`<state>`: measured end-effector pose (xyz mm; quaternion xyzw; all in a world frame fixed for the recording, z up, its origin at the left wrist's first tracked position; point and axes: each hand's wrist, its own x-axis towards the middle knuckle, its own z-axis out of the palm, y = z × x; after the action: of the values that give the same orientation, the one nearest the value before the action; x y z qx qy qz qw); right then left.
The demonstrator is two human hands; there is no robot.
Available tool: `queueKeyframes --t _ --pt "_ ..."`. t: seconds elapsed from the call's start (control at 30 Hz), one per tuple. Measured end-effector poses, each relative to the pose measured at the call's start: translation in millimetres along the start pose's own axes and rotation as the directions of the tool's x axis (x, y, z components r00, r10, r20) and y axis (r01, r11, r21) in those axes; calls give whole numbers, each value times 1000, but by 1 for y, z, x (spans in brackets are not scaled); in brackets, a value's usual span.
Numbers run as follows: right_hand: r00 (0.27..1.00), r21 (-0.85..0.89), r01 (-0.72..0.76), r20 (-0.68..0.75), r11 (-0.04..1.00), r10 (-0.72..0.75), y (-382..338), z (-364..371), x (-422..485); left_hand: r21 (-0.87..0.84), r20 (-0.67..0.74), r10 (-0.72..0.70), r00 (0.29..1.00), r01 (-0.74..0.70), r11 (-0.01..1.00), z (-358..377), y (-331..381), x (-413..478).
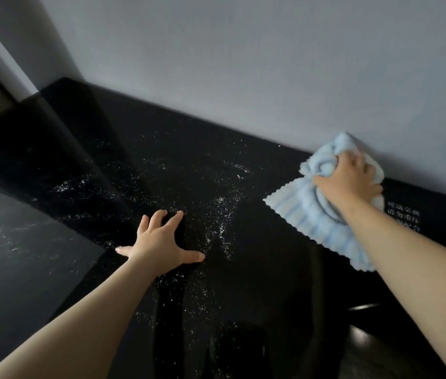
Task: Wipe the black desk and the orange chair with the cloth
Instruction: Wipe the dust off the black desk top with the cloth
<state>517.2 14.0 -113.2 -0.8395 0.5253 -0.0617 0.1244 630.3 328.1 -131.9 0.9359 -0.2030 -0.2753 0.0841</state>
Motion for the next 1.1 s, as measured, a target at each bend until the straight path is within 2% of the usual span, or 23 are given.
queueKeyframes --t 0.07,0.17,0.27,0.3,0.33,0.4,0.43,0.47,0.53,0.6,0.63,0.7,0.8,0.87,0.9,0.97,1.03,1.07,1.1 --pt "998 -84 -35 52 996 39 3 8 5 -7 -5 -2 1000 2 1000 0 0 1" --pt "985 -135 153 97 979 -141 -23 16 -9 -4 -10 1 1000 -1 1000 1 1 1" --pt "871 -10 456 210 890 -444 -48 21 -34 14 -12 9 1000 -9 1000 0 1 1" --pt "842 56 493 221 868 -493 -50 20 -41 19 -12 10 1000 -10 1000 0 0 1" --pt "843 110 494 182 862 -506 -47 16 -43 22 -12 10 1000 -10 1000 0 0 1" --pt "898 113 439 -42 891 -437 -32 7 -31 22 -14 12 1000 -12 1000 1 0 1" --pt "924 86 367 -147 926 -353 -18 2 -19 22 -15 14 1000 -14 1000 1 0 1" --pt "952 58 265 -174 963 -251 -2 -4 -5 24 -16 16 1000 -15 1000 1 0 1" --pt "997 -36 67 -39 997 -69 24 -13 14 30 -14 12 1000 -12 999 0 1 1" --pt "996 -157 12 88 988 2 33 -8 15 18 -17 10 1000 -10 1000 1 1 2" --pt "994 -188 50 102 981 -31 28 -2 10 10 -21 10 1000 -10 1000 1 1 2" --pt "971 -172 235 82 957 -224 4 10 -11 9 -26 11 1000 -11 1000 1 1 3" --pt "837 -53 544 104 838 -537 -32 22 -53 15 -24 8 1000 -8 1000 1 1 2" --pt "756 171 596 210 784 -620 -38 21 -72 13 -24 6 1000 -6 1000 0 2 1" --pt "746 343 524 256 780 -614 -35 15 -76 13 -23 6 1000 -6 1000 0 2 1" --pt "825 612 305 212 730 -523 -24 -1 -74 17 -17 4 1000 -4 1000 -1 3 0" --pt "896 784 115 183 610 -404 -12 -24 -70 31 -9 -7 1000 8 999 -3 5 -2" --pt "904 842 34 204 538 -377 -8 -36 -68 36 -7 -8 1000 8 999 -3 5 -3" --pt "904 862 -4 221 508 -367 -5 -48 -67 36 -7 -4 1000 5 999 -4 6 -3"
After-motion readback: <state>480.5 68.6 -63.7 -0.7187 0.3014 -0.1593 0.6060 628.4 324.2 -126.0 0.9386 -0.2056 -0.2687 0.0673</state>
